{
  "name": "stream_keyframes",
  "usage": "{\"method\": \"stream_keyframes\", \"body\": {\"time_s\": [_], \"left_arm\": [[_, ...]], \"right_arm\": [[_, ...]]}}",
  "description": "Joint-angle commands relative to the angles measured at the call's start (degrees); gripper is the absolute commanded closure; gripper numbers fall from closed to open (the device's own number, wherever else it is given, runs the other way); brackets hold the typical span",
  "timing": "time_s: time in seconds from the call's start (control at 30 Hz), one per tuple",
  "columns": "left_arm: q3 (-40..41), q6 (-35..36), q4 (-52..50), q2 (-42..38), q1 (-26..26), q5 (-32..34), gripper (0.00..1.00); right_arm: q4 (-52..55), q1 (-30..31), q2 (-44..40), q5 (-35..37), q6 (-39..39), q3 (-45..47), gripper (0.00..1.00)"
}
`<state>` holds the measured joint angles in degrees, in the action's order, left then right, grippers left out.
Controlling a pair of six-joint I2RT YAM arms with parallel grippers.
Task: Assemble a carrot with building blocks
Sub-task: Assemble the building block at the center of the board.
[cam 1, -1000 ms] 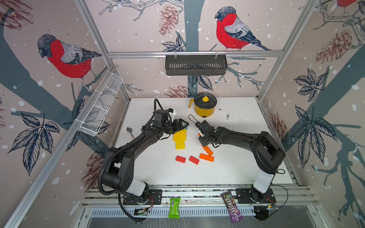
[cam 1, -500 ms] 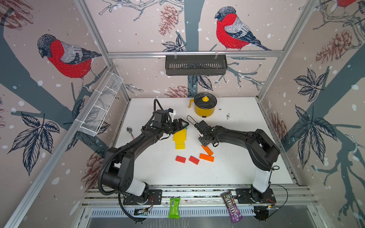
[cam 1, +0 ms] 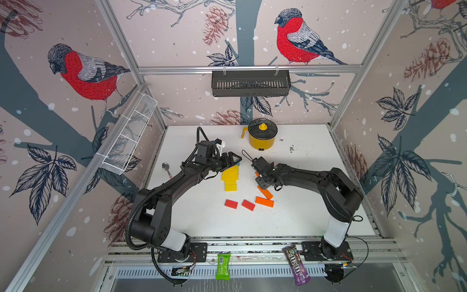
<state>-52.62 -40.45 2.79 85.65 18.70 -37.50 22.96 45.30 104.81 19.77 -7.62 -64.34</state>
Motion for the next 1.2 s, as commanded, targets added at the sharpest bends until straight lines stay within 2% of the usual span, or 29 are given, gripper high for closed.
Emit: {"method": "stream_keyframes", "body": {"time_s": [0.0, 0.1, 0.5, 0.87, 1.17], "left_arm": [[0.1, -0.1, 2.2, -0.3, -0.1, -1.2, 0.24], [0.2, -0.1, 2.2, -0.4, 0.0, -1.1, 0.24], [0.2, 0.0, 2.1, -1.0, -0.1, -1.1, 0.24], [0.2, -0.1, 2.5, -0.5, -0.1, -1.7, 0.24], [-0.5, 0.6, 2.0, 1.4, 2.3, -2.9, 0.24]], "right_arm": [[0.4, -0.5, 0.3, 4.1, -2.4, 0.2, 0.32], [0.3, -1.3, -0.2, 6.4, -3.9, -0.1, 0.32], [1.4, -3.7, 2.7, 8.1, -4.7, -4.2, 0.28], [-0.1, -2.6, -2.8, 1.7, -7.2, -0.1, 0.26], [-2.1, -4.0, -3.1, 1.0, -9.3, 4.1, 0.25]]}}
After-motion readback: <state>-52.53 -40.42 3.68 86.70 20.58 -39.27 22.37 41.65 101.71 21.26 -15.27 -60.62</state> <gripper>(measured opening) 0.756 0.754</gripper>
